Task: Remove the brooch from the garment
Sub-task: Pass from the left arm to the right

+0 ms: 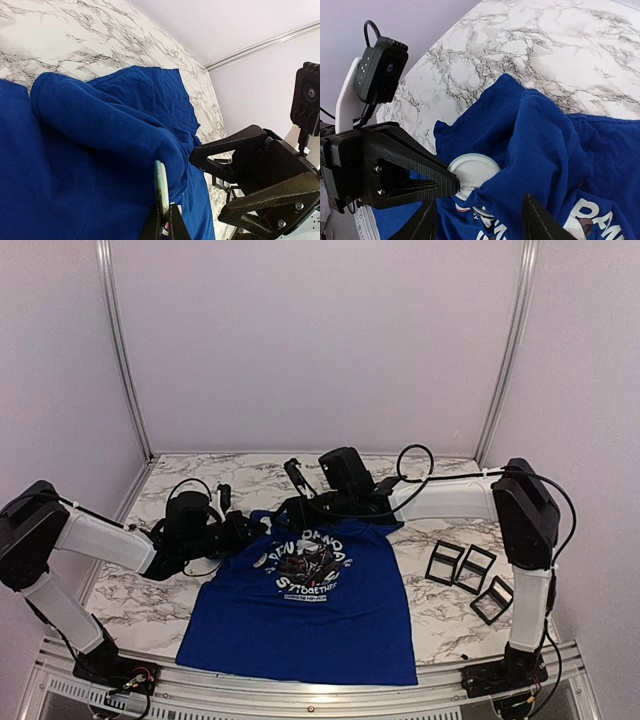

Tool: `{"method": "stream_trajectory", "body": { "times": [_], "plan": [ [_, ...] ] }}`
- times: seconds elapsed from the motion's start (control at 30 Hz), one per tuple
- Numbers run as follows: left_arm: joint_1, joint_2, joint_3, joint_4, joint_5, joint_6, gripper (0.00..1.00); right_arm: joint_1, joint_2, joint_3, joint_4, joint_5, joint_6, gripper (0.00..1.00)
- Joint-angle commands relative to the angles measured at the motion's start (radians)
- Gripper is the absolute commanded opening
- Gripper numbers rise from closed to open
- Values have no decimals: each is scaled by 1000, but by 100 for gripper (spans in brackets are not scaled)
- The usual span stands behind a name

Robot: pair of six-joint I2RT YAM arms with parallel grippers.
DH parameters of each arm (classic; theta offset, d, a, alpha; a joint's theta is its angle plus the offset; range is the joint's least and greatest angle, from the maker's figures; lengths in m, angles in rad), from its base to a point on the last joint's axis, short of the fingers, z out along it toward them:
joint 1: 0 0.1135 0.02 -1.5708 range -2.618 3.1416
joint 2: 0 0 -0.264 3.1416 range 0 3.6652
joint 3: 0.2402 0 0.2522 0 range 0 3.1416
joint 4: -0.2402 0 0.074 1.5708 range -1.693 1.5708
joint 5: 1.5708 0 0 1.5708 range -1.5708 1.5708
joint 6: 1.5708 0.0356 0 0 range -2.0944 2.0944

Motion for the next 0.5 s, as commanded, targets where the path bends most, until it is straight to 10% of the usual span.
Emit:
{"method": "stream_trajectory", "body": {
  "times": [0.0,0.27,0.47],
  "plan": [
    [-13,5,-43,118,-38,-55,0,-15,52,12,34,-50,54,53],
    [-21,4,-93,173,-51,-76,0,-15,93,33,47,-72,74,30],
    [-27,-4,-117,201,-59,-78,0,-14,89,28,26,-25,68,50]
  ]
}}
